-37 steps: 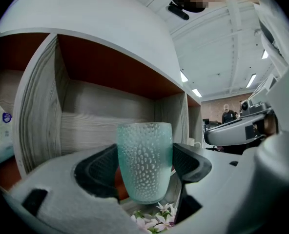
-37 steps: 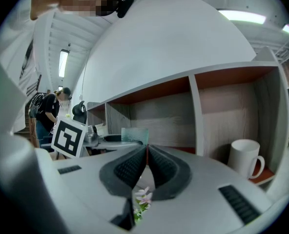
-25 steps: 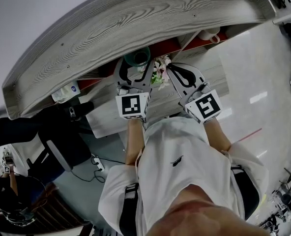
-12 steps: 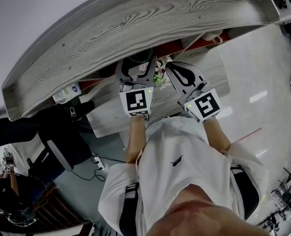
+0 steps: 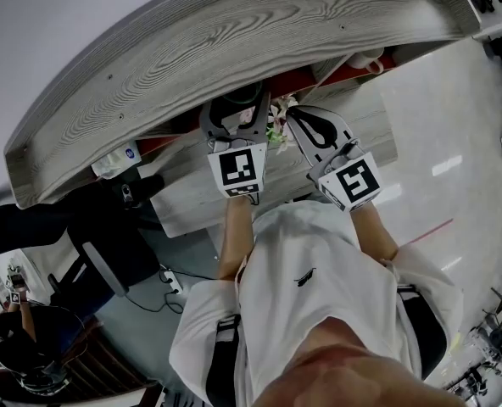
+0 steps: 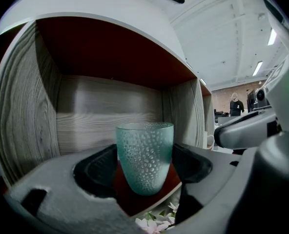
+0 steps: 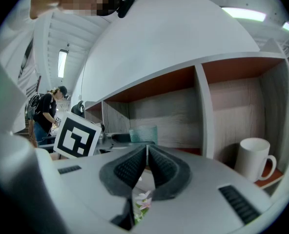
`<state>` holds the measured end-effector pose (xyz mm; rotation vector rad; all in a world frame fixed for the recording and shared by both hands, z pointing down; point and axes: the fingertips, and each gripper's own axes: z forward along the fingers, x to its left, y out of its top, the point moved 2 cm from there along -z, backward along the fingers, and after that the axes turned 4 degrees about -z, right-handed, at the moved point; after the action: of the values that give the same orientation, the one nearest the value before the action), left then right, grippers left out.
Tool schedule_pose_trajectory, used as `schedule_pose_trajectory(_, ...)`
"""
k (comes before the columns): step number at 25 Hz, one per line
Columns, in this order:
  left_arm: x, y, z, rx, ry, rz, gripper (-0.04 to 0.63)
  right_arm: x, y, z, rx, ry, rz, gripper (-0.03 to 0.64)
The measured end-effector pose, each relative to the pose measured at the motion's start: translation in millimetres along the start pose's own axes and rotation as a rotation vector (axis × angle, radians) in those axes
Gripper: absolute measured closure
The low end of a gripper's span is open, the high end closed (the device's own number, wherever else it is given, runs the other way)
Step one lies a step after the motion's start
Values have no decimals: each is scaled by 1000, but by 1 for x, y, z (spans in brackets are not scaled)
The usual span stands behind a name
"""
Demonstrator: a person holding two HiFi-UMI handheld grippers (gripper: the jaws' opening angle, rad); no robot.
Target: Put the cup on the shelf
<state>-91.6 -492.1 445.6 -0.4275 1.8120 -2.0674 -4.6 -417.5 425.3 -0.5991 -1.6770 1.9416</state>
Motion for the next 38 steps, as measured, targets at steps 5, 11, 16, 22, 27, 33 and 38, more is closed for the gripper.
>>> schedule_pose_trajectory(5,-3,-1,1,-3,-5,13,233,1,0,-3,-3,-10,-1,581)
schedule_pose_trajectory(11,0,2,-3,-13,36,-6,232,1,1,-11,-3,-21,-4,581)
schedule_pose_trajectory(16,-3,0,-8,-9,27,1,232,2,2,-17,-5,-27,-9,581)
schedule_pose_trajectory(22,-6,-3,-20,-1,20,-2,232,8,4,-24,-17,-27,-14,581)
schedule_pose_trajectory(27,-5,-1,-34,-9,15,-1,233,14,6,-27,-24,-25,-19,581)
schedule_pose_trajectory(33,-12,4,-56,-23,-22,23,235,22,8,-36,-33,-34,-23,581)
schedule_pose_trajectory(38,-14,16,-77,-57,-14,31,401,26,10,-42,-42,-40,-28,581)
